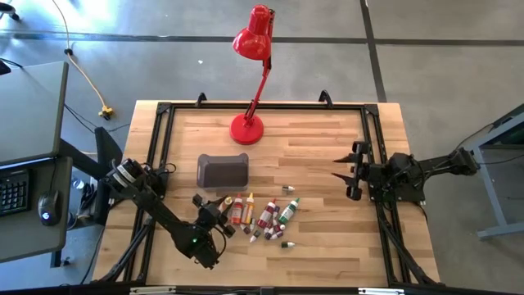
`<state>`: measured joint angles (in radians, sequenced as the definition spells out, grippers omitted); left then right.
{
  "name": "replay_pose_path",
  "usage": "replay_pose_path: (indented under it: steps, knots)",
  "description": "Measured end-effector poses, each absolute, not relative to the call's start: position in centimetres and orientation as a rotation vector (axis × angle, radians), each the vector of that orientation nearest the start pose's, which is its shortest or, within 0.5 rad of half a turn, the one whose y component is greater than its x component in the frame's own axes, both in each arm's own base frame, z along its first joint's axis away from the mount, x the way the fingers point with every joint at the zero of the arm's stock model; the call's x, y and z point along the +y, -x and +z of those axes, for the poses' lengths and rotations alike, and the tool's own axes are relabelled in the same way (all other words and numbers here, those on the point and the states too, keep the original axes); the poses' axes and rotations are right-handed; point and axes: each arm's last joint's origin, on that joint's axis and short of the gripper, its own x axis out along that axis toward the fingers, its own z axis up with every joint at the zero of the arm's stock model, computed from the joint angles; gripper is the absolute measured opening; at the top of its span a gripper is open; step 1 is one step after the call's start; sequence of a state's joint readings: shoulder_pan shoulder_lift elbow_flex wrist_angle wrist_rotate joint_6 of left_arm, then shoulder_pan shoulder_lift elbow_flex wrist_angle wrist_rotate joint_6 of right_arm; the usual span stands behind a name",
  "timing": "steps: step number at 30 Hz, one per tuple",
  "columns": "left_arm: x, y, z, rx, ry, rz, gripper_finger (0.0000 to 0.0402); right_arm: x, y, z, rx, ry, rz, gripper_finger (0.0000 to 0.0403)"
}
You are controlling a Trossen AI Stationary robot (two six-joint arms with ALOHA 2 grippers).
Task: Pick & Place food coloring
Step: Move the large yellow food coloring bottle to the center of the table
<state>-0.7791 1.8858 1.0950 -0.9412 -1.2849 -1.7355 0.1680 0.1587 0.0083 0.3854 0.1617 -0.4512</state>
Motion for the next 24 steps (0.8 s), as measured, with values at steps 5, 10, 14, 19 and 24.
replay_pose_path:
  steps: [5,10,14,19,24]
  knots:
    - [-19.6,-23.8,14.7,0.279,0.155,0.832,0.0102,1.7,-10.7,18.6,-0.201,0.295,0.093,0.0169]
    - [-19.8,-24.0,14.7,0.232,0.162,0.821,0.0102,1.6,-11.4,17.9,-0.115,0.256,0.030,0.0169]
    - [-19.6,-24.6,15.9,0.059,0.023,0.812,0.0102,1.5,-11.8,17.9,-0.108,0.240,-0.030,0.0169]
    - [-17.4,-27.3,17.0,0.058,0.034,0.916,0.0102,1.7,-12.3,18.2,-0.135,0.193,0.021,0.0169]
    - [-14.4,-31.0,18.8,0.152,0.089,1.036,0.0102,1.8,-13.2,18.7,-0.099,0.188,0.018,0.0169]
